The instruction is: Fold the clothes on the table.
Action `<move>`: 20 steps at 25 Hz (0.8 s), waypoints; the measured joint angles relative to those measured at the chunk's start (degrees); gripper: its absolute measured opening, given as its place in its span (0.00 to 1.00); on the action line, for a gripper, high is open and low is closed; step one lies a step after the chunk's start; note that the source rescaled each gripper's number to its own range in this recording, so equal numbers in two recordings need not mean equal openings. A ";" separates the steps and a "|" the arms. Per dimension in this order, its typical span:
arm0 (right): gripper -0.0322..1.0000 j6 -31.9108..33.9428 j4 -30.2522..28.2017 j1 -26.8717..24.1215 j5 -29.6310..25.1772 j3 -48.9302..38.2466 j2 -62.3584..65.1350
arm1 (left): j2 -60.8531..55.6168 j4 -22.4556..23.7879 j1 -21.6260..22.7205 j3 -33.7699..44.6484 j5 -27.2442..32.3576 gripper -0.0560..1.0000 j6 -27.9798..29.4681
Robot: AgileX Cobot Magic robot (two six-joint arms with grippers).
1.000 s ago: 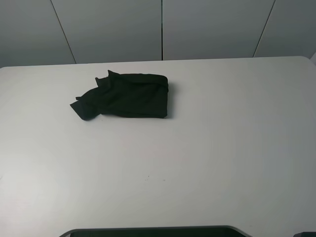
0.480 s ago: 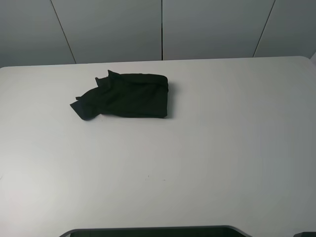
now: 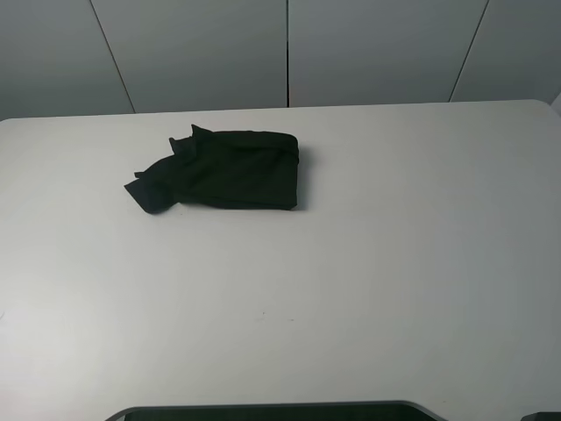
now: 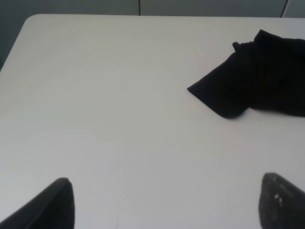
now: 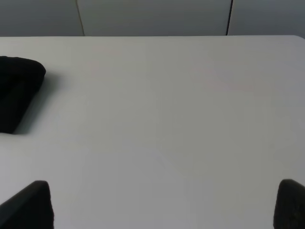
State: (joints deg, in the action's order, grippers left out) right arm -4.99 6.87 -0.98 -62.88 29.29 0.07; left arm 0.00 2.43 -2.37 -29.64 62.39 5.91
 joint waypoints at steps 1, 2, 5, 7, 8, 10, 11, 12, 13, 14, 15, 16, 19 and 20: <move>0.99 0.00 0.00 0.80 0.00 0.00 0.00 | 0.00 0.00 0.00 0.00 0.00 1.00 -0.11; 0.99 0.00 0.00 1.33 0.00 0.00 0.00 | 0.00 0.00 0.00 0.00 0.00 1.00 -0.11; 0.99 -0.12 0.00 1.58 0.00 0.00 0.00 | 0.00 0.00 0.00 0.00 0.00 1.00 -0.11; 0.99 -0.12 0.00 1.58 0.00 0.00 0.00 | 0.00 0.00 0.00 0.00 0.00 1.00 -0.11; 0.99 -0.12 0.00 1.58 0.00 0.00 0.00 | 0.00 0.00 0.00 0.00 0.00 1.00 -0.11; 0.99 -0.12 0.00 1.58 0.00 0.00 0.00 | 0.00 0.00 0.00 0.00 0.00 1.00 -0.11; 0.99 -0.12 0.00 1.58 0.00 0.00 0.00 | 0.00 0.00 0.00 0.00 0.00 1.00 -0.11; 0.99 -0.12 0.00 1.58 0.00 0.00 0.00 | 0.00 0.00 0.00 0.00 0.00 1.00 -0.11; 0.99 -0.12 0.00 1.58 0.00 0.00 0.00 | 0.00 0.00 0.00 0.00 0.00 1.00 -0.11; 0.99 -0.12 0.00 1.58 0.00 0.00 0.00 | 0.00 -0.04 0.00 0.00 0.00 1.00 -0.11; 0.99 -0.12 0.00 1.58 0.00 0.00 0.00 | 0.00 -0.04 0.00 0.00 0.00 1.00 -0.11; 0.99 -0.12 0.00 1.58 0.00 0.00 0.00 | 0.00 -0.04 0.00 0.00 0.00 1.00 -0.11; 0.99 -0.12 0.40 1.58 0.00 0.00 0.00 | 0.00 -0.04 0.00 0.00 0.00 1.00 -0.11; 0.99 -0.12 0.60 1.58 0.00 0.00 0.00 | 0.00 -0.04 0.00 0.00 0.00 1.00 -0.11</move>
State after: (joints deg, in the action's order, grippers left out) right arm -5.11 7.48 0.60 -62.88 29.29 0.07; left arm 0.00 2.39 -2.37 -29.64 62.39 5.81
